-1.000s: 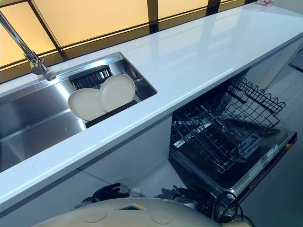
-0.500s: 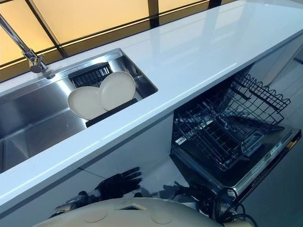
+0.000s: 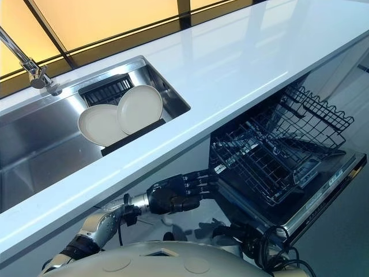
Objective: Pick up plates and place into dishwasher.
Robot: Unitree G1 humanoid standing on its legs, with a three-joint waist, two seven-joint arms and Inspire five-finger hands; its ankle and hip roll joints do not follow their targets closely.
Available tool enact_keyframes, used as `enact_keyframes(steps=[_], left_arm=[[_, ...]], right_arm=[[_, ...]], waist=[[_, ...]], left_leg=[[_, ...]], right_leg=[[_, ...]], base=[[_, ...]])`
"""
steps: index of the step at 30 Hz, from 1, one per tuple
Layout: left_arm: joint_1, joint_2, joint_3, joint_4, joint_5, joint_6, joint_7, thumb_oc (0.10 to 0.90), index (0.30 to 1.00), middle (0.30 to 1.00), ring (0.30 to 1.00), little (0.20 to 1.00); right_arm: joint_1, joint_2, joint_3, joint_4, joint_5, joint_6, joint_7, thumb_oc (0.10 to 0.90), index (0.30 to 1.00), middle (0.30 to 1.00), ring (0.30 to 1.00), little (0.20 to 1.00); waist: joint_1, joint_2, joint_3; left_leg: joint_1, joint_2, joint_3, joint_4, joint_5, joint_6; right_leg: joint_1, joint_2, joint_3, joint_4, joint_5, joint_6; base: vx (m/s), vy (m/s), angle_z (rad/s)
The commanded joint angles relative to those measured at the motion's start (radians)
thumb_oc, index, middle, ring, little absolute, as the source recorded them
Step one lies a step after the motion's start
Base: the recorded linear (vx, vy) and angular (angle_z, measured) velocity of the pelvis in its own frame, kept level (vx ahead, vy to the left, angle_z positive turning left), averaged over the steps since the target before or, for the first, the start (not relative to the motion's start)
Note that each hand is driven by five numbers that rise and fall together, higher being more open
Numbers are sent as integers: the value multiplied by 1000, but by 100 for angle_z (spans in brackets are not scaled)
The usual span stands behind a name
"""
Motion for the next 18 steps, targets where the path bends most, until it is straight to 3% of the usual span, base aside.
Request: enact_keyframes(steps=[1,3,5,9,11,12,13,15,16,18], left_arm=[[-123,-102,-57,-212,-432,9,93,800,900,900,900,900],[-140,-130,-68,-257,-524,-41,131,800,900,900,900,900],[-175,-137,-53,-321,-610,-149,178,800,900,900,900,900],[-226,-104,25,-396,-563,-308,274,800,900,900,900,900],[-249,-56,75,-423,-461,-416,317,800,900,900,900,900],[-260,-7,117,-445,-343,-513,384,800,900,900,900,900],[-265,16,138,-452,-271,-560,424,800,900,900,900,900],[-274,74,201,-471,-80,-630,536,800,900,900,900,900],[-284,134,262,-472,132,-664,639,800,900,900,900,900],[-297,178,315,-467,256,-642,720,800,900,900,900,900]], right_arm=[[-69,3,41,42,53,2,7,800,900,900,900,900],[-70,5,50,49,65,-2,8,800,900,900,900,900],[-72,9,59,52,84,-5,6,800,900,900,900,900],[-61,14,65,53,99,-15,-5,800,900,900,900,900],[-54,14,62,61,103,-26,-6,800,900,900,900,900],[-45,12,59,60,107,-33,-7,800,900,900,900,900],[-40,11,56,57,108,-35,-7,800,900,900,900,900],[-26,8,49,54,112,-44,-7,800,900,900,900,900],[-13,6,42,52,119,-51,-6,800,900,900,900,900],[-5,5,37,54,121,-56,-6,800,900,900,900,900]], waist=[[0,26,25],[-1,22,24],[-1,17,20],[7,12,12],[15,11,8],[21,11,8],[25,11,7],[33,11,6],[40,10,5],[42,9,1]], left_leg=[[-1,-68,-25,7,-85,88],[2,-66,-29,7,-86,87],[1,-64,-34,7,-86,84],[-3,-62,-44,7,-82,77],[-4,-62,-48,7,-79,72],[-6,-61,-52,7,-77,68],[-7,-60,-54,7,-76,67],[-8,-60,-60,10,-74,65],[-11,-61,-66,17,-73,64],[-11,-61,-72,21,-73,64]], right_leg=[[-22,58,-40,92,-84,4],[-16,58,-40,90,-85,1],[-10,60,-41,80,-81,-3],[-1,63,-43,56,-71,-9],[5,63,-48,42,-65,-10],[8,63,-51,32,-61,-10],[9,63,-53,29,-59,-10],[14,65,-56,24,-60,-11],[17,66,-59,23,-63,-13],[21,68,-59,24,-69,-16]], base=[[31,-93,6],[32,-88,4],[23,-89,6],[23,-53,6],[12,-15,1],[0,0,0],[0,0,0],[9,-11,4],[20,-22,9],[28,-18,18]])
